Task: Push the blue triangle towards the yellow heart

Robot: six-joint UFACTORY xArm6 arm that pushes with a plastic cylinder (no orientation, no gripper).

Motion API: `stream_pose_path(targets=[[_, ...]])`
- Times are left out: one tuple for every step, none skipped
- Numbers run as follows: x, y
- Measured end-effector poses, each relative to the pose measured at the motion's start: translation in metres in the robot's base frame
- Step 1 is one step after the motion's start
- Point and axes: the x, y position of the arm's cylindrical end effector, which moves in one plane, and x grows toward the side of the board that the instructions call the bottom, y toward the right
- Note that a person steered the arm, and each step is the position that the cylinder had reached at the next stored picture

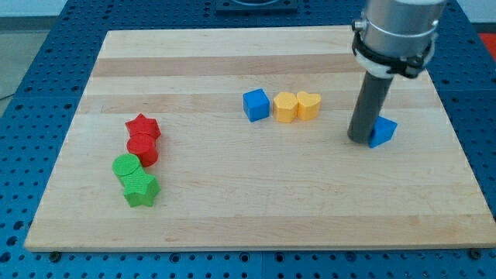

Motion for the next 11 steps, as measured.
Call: stream_pose_path(targets=[[0.033,0.010],[0.031,0.048],[0.009,0.041],[-0.025,0.023],[-0.038,0.015],[-0.026,0.029],[-0.037,0.066],[-0.071,0.069],[-0.076,0.038],[-0.076,0.008],[-0.078,0.002]])
